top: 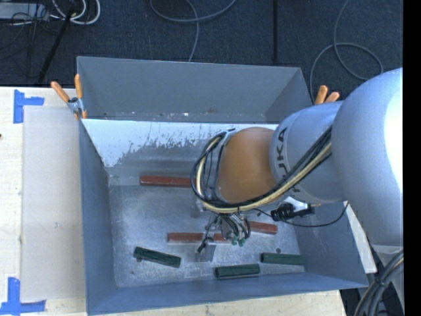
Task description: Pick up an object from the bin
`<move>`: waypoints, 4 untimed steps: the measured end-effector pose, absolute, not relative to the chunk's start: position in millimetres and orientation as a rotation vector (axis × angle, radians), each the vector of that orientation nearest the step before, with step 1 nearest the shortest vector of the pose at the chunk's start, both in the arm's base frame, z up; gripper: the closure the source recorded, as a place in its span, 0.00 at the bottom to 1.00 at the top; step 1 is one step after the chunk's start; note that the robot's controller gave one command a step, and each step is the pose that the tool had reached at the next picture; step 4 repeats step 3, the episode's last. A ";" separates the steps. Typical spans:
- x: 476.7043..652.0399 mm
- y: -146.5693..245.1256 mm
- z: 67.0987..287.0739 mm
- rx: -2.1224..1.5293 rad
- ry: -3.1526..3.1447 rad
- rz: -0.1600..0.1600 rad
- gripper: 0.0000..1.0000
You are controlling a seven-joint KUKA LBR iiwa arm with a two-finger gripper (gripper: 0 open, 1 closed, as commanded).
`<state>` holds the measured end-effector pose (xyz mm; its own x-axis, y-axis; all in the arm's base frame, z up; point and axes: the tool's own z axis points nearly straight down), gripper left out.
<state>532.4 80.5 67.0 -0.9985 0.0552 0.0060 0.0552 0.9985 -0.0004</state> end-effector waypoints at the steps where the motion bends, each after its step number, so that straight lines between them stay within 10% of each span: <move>1: 532.6 80.3 66.7 -0.090 -3.139 -0.001 0.00; 2: 533.1 80.3 67.7 -0.092 -3.141 -0.001 1.00; 3: 535.0 80.4 155.5 -0.094 -3.147 -0.003 1.00; 4: 535.0 80.4 155.5 -0.094 -3.147 -0.003 1.00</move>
Offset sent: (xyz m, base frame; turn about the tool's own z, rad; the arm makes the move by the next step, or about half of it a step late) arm 0.0000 0.0000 0.0000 0.0000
